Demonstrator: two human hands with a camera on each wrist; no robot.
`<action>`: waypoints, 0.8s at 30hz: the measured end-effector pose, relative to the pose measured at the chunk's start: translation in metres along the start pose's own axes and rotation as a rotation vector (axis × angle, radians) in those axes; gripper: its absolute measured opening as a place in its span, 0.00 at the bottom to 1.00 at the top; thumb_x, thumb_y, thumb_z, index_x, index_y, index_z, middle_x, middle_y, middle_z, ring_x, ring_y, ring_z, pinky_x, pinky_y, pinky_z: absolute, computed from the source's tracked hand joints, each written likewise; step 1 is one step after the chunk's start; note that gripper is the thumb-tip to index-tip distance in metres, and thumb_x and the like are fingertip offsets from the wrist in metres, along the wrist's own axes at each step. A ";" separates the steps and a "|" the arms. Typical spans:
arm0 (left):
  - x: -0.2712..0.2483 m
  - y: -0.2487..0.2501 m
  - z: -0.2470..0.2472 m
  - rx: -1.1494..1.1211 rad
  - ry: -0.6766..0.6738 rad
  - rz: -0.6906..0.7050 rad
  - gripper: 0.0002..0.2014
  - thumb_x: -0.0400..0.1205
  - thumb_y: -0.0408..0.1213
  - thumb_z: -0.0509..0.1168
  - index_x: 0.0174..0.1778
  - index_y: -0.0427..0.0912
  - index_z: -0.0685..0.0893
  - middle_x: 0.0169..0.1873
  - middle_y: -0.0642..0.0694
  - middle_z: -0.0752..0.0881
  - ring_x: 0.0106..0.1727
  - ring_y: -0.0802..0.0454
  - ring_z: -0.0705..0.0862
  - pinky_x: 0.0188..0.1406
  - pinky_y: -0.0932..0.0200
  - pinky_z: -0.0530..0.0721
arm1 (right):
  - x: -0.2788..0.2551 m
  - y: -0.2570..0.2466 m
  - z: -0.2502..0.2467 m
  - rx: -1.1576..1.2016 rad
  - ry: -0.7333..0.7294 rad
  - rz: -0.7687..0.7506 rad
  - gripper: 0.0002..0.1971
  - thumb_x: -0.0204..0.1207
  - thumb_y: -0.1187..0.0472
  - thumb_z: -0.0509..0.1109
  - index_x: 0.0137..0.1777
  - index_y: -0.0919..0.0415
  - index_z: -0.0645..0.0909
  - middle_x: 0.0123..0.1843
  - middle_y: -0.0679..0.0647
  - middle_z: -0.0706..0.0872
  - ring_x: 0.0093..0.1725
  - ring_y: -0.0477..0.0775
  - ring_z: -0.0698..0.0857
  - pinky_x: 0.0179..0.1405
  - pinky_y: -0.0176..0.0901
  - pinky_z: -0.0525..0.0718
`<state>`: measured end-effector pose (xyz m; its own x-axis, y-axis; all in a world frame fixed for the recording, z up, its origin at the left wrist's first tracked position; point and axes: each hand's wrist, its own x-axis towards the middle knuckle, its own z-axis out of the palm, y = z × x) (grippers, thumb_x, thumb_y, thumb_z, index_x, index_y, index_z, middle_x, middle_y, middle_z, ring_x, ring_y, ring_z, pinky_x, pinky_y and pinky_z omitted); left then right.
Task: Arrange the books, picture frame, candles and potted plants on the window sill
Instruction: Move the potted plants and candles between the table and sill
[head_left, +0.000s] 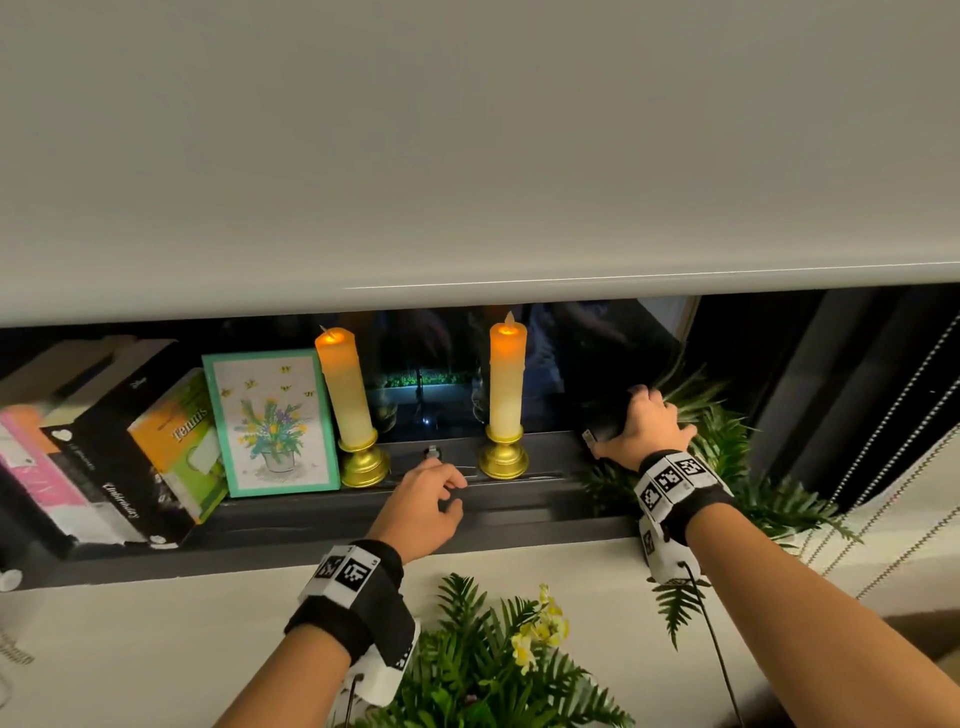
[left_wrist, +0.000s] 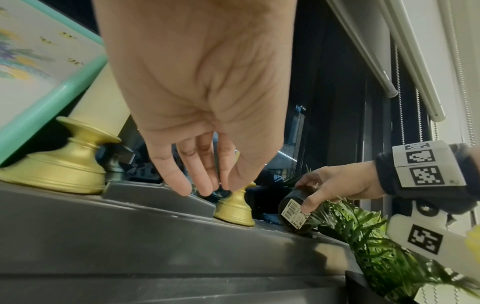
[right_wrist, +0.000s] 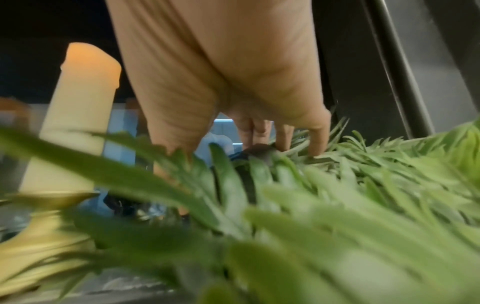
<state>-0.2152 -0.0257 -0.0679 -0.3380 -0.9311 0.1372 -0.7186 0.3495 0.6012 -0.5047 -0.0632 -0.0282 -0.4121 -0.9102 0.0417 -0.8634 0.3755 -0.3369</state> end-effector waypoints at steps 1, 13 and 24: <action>0.000 0.002 0.000 0.001 0.003 0.008 0.11 0.80 0.32 0.66 0.58 0.45 0.83 0.55 0.53 0.79 0.52 0.59 0.80 0.45 0.70 0.75 | 0.000 0.000 0.000 0.005 0.013 -0.034 0.51 0.58 0.43 0.82 0.78 0.57 0.62 0.75 0.58 0.70 0.77 0.64 0.68 0.74 0.71 0.64; -0.002 0.022 -0.005 0.002 -0.005 0.050 0.09 0.81 0.32 0.65 0.56 0.44 0.84 0.53 0.51 0.78 0.53 0.56 0.80 0.50 0.62 0.80 | -0.008 0.001 -0.015 0.310 0.177 -0.311 0.48 0.54 0.54 0.87 0.74 0.62 0.70 0.68 0.61 0.77 0.66 0.62 0.80 0.66 0.46 0.77; -0.003 0.038 -0.009 -0.031 0.007 0.110 0.07 0.81 0.33 0.65 0.54 0.44 0.83 0.52 0.52 0.78 0.53 0.57 0.81 0.51 0.60 0.82 | -0.025 -0.005 -0.038 0.259 0.219 -0.475 0.50 0.55 0.59 0.87 0.78 0.57 0.67 0.70 0.59 0.75 0.68 0.62 0.79 0.65 0.50 0.79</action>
<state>-0.2359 -0.0104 -0.0383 -0.4097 -0.8880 0.2089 -0.6582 0.4463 0.6063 -0.5010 -0.0357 0.0080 -0.0710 -0.9006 0.4287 -0.8803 -0.1455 -0.4516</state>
